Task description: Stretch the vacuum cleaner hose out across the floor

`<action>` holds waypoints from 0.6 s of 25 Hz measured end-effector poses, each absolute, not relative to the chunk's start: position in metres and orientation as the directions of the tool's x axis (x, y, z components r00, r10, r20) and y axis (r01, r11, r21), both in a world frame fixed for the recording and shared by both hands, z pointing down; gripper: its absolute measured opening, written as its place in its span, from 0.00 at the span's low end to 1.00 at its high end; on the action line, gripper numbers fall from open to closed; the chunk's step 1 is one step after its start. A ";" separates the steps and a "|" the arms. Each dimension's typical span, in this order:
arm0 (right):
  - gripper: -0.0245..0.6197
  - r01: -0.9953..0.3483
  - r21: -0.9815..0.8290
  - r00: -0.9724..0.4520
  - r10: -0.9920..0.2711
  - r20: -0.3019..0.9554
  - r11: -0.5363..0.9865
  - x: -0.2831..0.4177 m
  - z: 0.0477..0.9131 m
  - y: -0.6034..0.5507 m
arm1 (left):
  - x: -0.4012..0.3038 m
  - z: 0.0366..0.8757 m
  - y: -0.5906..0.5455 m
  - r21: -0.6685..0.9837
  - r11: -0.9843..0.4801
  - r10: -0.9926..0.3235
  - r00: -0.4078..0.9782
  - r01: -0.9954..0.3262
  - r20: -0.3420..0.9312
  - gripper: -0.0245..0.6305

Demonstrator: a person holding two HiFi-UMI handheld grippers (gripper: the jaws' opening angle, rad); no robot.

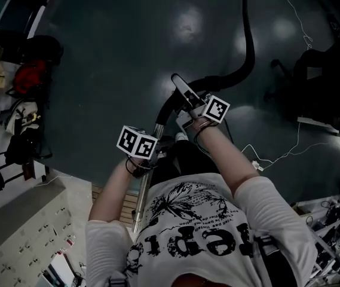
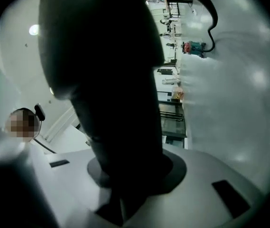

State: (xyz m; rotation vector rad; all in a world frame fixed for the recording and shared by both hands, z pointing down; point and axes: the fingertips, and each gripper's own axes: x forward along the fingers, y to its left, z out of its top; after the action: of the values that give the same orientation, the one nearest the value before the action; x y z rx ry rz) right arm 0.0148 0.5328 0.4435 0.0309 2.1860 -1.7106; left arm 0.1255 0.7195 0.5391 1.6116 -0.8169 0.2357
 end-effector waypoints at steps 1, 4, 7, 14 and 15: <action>0.17 0.243 -0.936 -0.931 -0.210 -0.299 0.255 0.011 0.443 0.541 | 0.120 0.541 0.727 0.765 0.003 -0.385 0.705 -0.644 0.596 0.15; 0.17 0.184 -0.955 -0.955 -0.186 -0.230 0.232 -0.006 0.455 0.570 | 0.103 0.546 0.754 0.711 0.032 -0.414 0.638 -0.703 0.650 0.14; 0.19 0.058 -0.967 -0.982 -0.159 -0.100 0.246 -0.012 0.479 0.596 | 0.088 0.554 0.781 0.668 0.054 -0.412 0.593 -0.742 0.692 0.14; 0.42 -0.161 -0.968 -0.969 -0.219 0.117 0.195 -0.004 0.531 0.675 | 0.076 0.580 0.866 0.623 0.067 -0.368 0.560 -0.780 0.742 0.15; 0.43 -0.185 -0.963 -0.968 -0.205 0.144 0.194 -0.001 0.540 0.687 | 0.075 0.586 0.880 0.598 0.062 -0.354 0.543 -0.799 0.762 0.15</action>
State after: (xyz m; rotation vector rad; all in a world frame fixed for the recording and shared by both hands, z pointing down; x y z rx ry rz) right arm -0.0005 0.6874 0.5397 -0.3940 2.4147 -1.9446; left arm 0.0752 0.8798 0.5863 1.5355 -1.0240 0.4461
